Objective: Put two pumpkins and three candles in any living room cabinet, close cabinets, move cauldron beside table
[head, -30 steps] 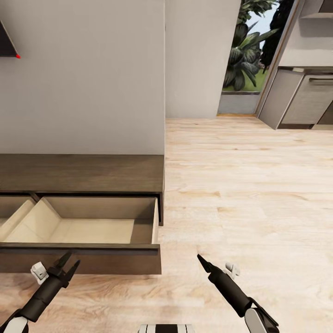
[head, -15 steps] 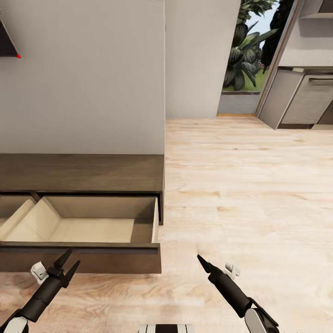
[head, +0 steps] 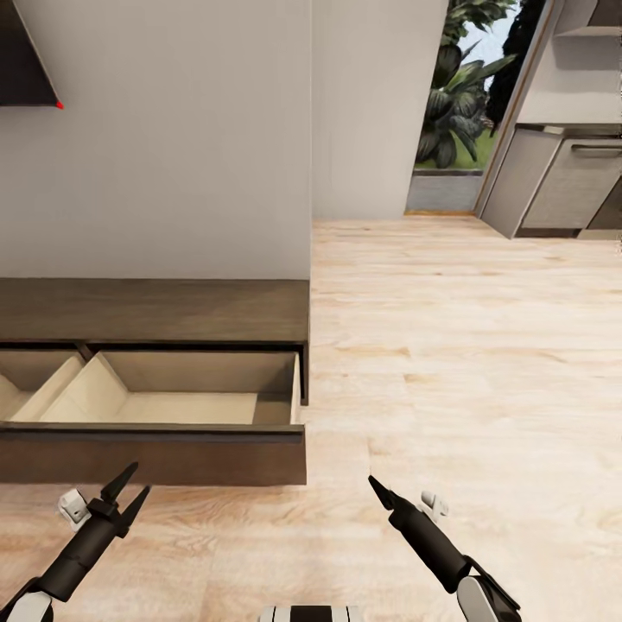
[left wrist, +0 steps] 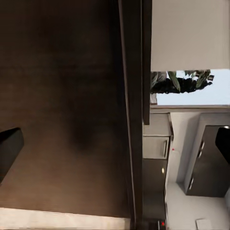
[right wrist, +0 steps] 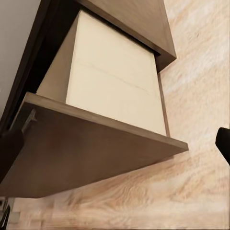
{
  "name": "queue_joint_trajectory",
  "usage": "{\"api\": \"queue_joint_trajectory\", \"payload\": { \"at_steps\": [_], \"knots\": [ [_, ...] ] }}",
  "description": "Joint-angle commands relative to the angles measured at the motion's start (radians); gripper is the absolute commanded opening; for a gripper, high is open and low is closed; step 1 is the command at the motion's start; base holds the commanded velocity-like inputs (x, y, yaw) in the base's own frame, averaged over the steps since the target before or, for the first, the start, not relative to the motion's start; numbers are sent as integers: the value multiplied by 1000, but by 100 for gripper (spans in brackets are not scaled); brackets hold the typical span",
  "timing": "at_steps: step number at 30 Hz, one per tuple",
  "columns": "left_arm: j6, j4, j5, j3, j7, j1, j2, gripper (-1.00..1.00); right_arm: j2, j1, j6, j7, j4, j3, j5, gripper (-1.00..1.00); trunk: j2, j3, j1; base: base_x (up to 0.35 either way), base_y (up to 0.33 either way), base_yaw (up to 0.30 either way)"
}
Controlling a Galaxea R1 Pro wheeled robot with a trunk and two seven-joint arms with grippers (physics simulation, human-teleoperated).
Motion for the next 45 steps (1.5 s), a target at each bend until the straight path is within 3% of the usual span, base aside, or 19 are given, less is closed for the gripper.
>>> {"api": "queue_joint_trajectory", "payload": {
  "at_steps": [1, 21, 24, 29, 37, 43, 45],
  "knots": [
    [0, 0, 0, 0, 0, 0, 0, 100, 0, 0, 0, 0, 0, 0, 0, 100, 0, 0, 0, -213, 12, 0],
    [4, 1, 6, 1, 39, 1, -2, 100, -1, 0, 2, -2, 26, -8, -3, 100, 0, 0, 0, -16, 1, 0],
    [47, 1, 7, 24, 54, 4, 0, 100, 0, 0, 2, -2, 27, -8, -3, 100, 0, 0, 0, 0, 0, 0],
    [164, -10, 2, 63, 156, 5, 6, 100, -1, 0, 2, -2, 34, -8, -3, 100, 1, 19, -2, 0, 0, 0],
    [295, -17, -2, 71, 276, 5, 62, 100, -2, 0, 4, -3, 37, -9, -4, 100, 3, 50, -6, 0, 0, 0],
    [331, -21, -4, 67, 500, 5, 107, 100, -5, 0, 5, -2, 36, -10, -5, 100, 4, 73, -9, 0, 0, 0],
    [336, -22, -7, 64, 548, 5, 113, 100, -5, 0, 3, -2, 36, -13, -6, 100, 5, 81, -9, 0, 0, 0]
  ]
}}
